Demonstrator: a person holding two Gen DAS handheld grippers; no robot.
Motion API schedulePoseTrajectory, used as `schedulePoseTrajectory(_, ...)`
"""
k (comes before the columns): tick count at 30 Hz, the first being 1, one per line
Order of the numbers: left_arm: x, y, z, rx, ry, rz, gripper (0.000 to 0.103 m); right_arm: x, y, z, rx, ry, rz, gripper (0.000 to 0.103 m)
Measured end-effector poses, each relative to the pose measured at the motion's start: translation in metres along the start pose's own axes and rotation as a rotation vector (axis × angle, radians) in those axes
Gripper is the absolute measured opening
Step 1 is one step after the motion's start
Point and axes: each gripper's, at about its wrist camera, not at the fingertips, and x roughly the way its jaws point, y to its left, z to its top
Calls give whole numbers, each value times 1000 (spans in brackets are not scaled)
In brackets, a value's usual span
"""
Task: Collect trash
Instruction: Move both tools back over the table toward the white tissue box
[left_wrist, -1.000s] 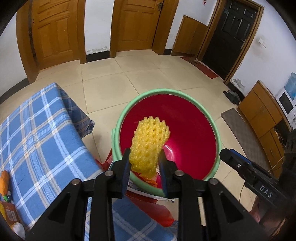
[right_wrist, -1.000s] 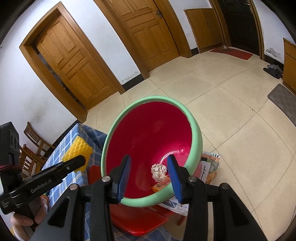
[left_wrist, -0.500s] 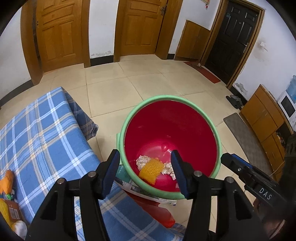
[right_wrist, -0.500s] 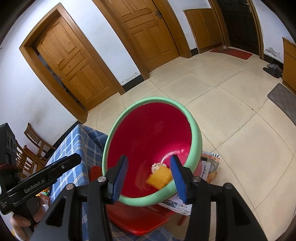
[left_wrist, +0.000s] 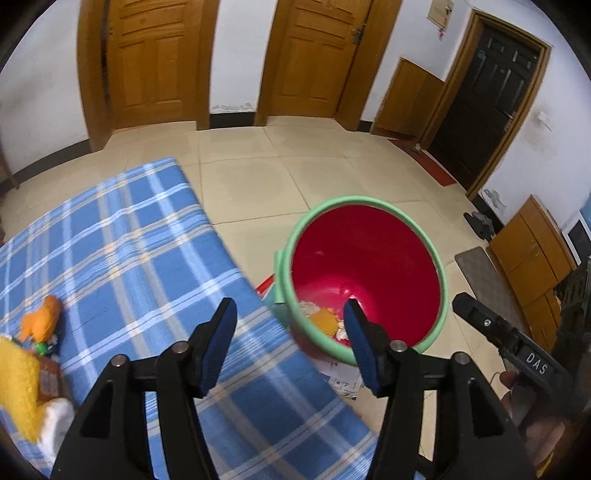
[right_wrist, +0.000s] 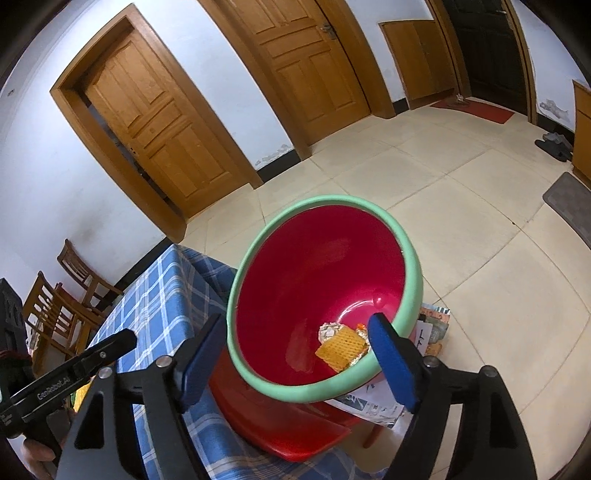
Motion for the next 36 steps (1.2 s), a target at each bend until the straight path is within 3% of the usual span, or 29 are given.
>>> schedulePoseTrajectory(10, -42, 48, -13, -89, -57, 88, 62, -2, 25, -3, -41, 15, 31, 85)
schedulePoseTrajectory(23, -97, 136, -37, -252, -139, 212, 62, 2, 69, -18, -111, 54, 64, 85)
schedulePoseTrajectory(36, -122, 227, -79, -431, -160, 333, 63, 13, 96, -37, -172, 118, 61, 85)
